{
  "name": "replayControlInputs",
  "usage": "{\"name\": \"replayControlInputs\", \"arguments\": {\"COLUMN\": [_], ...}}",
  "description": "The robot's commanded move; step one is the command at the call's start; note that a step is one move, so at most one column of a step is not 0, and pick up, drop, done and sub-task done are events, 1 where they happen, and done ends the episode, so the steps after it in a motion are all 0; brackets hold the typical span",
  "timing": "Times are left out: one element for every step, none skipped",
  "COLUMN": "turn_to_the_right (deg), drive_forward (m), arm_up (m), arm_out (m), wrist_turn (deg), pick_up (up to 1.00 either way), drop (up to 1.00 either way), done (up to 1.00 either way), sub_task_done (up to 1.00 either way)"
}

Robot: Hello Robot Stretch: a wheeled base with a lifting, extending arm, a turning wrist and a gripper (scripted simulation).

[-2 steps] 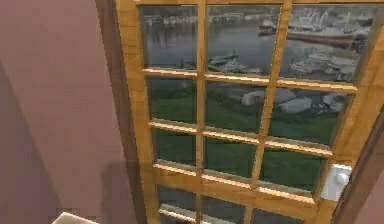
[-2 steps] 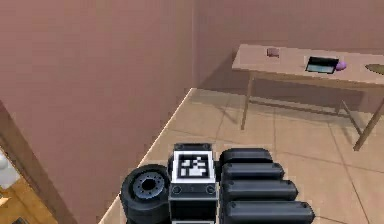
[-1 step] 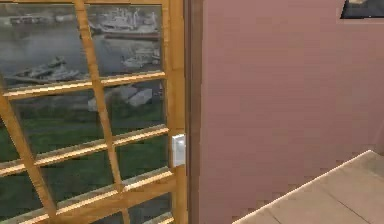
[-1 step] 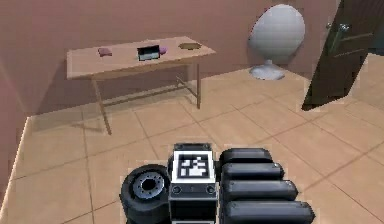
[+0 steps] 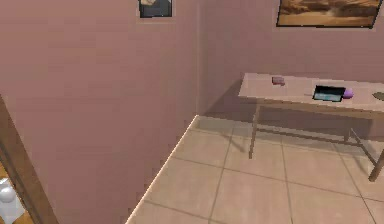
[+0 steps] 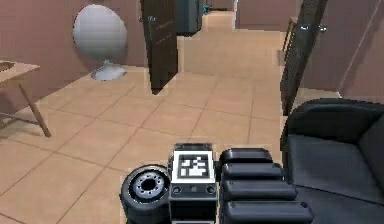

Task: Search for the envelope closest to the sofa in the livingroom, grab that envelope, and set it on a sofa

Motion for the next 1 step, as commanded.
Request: {"name": "replayControlInputs", "arguments": {"turn_to_the_right": [15.0], "drive_forward": [0.00], "arm_up": [0.00], "arm_out": [0.00], "wrist_turn": [0.0], "pick_up": [0.00], "drop": [0.00], "done": [0.00], "sub_task_done": [0.00]}}
